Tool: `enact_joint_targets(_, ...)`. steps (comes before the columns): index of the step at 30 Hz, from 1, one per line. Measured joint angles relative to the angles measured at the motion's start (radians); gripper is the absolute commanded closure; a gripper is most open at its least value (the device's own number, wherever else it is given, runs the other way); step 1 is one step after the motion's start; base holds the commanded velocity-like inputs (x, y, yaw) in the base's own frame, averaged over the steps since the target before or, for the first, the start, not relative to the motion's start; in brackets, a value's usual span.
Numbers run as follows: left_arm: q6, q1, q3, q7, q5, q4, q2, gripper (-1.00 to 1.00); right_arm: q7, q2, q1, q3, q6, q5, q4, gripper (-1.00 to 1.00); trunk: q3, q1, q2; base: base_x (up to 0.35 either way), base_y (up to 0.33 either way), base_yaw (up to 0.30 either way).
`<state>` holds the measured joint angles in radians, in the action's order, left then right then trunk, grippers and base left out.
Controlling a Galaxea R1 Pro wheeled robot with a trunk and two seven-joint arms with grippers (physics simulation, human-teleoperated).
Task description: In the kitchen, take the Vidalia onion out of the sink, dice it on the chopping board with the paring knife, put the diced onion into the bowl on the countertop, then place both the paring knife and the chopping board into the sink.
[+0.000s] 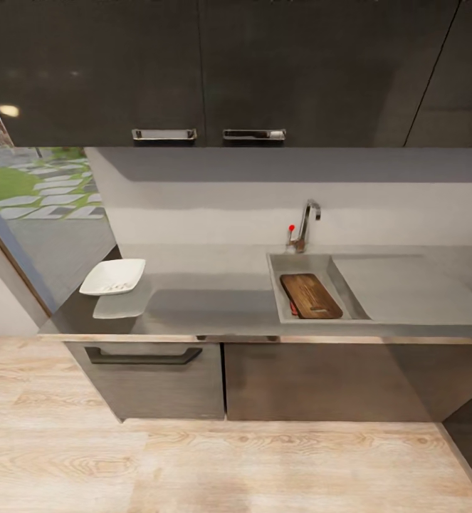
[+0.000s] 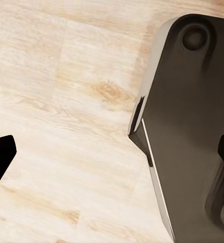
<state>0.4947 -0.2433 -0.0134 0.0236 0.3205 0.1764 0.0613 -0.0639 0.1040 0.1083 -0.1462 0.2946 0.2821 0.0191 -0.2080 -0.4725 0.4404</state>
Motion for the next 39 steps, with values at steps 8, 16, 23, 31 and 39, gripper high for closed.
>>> enact_joint_targets(8,0.0,0.0,0.0,0.001,0.0,0.001,0.0,-1.0,-0.002,-0.007,0.0,-0.001,0.0,0.0,-0.001,-1.0,0.009,0.0,0.0,0.0,0.0,0.0)
enact_joint_targets(16,-0.002,0.0,0.001,0.001,0.0,0.001,0.0,-1.0,-0.002,-0.119,-0.01,-0.001,-0.03,0.001,-0.006,-1.0,0.022,0.0,0.0,0.0,0.0,0.0)
enact_joint_targets(23,-0.002,0.0,0.001,0.001,0.0,0.001,0.0,-1.0,0.005,-0.239,-0.037,-0.002,-0.051,-0.001,-0.003,-1.0,0.033,0.0,0.0,0.0,0.0,-0.049)
enact_joint_targets(31,-0.002,0.0,0.001,0.001,0.0,0.001,0.0,-1.0,0.051,-0.222,-0.038,-0.009,-0.048,-0.008,-0.003,-1.0,0.046,0.0,0.0,0.0,0.0,-0.094)
enact_joint_targets(39,-0.002,0.0,0.001,0.001,0.0,0.001,0.0,-1.0,0.114,-0.172,-0.039,-0.01,-0.049,-0.011,-0.003,-1.0,0.059,0.0,0.0,0.0,0.0,-0.1)
